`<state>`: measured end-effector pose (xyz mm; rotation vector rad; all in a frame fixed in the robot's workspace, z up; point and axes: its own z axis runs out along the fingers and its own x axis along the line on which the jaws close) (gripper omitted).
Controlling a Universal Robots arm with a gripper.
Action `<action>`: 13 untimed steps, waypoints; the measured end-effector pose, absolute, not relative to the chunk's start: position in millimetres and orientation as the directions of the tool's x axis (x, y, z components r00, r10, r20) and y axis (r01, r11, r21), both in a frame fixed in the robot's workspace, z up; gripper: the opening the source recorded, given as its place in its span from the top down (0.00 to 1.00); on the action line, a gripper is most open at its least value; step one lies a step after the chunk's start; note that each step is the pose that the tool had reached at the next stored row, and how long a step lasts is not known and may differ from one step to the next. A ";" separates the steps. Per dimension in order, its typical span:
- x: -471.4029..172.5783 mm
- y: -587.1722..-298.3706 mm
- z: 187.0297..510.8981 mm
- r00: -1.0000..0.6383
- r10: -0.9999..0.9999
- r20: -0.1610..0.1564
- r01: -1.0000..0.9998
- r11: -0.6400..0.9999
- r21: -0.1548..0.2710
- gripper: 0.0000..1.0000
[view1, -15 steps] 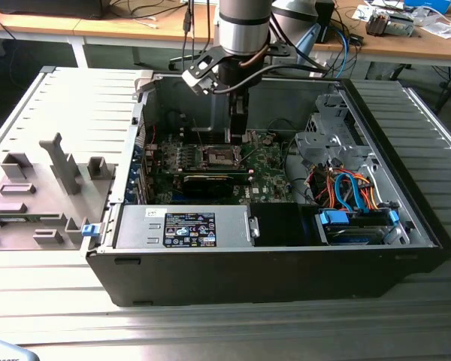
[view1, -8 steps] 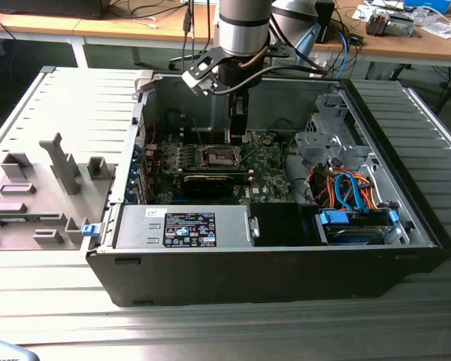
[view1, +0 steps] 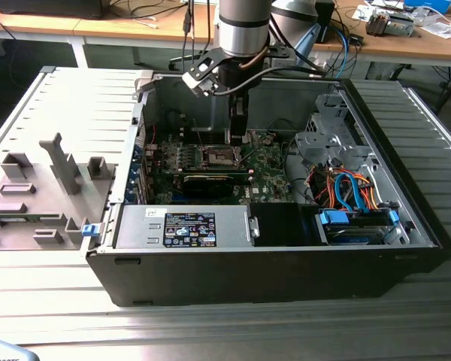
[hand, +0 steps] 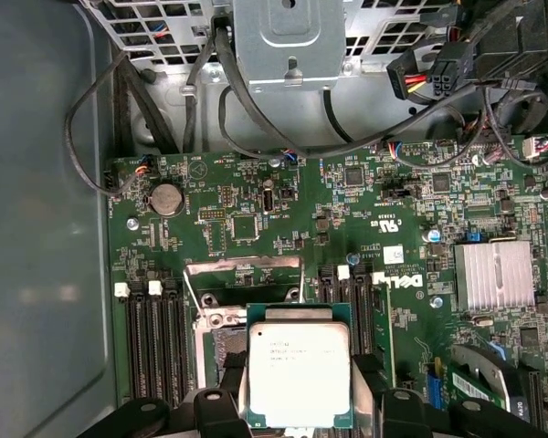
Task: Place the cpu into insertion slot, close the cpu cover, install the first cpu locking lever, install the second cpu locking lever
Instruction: 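Place the cpu into insertion slot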
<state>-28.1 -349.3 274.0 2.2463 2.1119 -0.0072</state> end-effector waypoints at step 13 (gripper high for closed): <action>-26.9 -349.3 271.5 0.061 0.997 -0.043 0.997 -0.059 0.039 0.46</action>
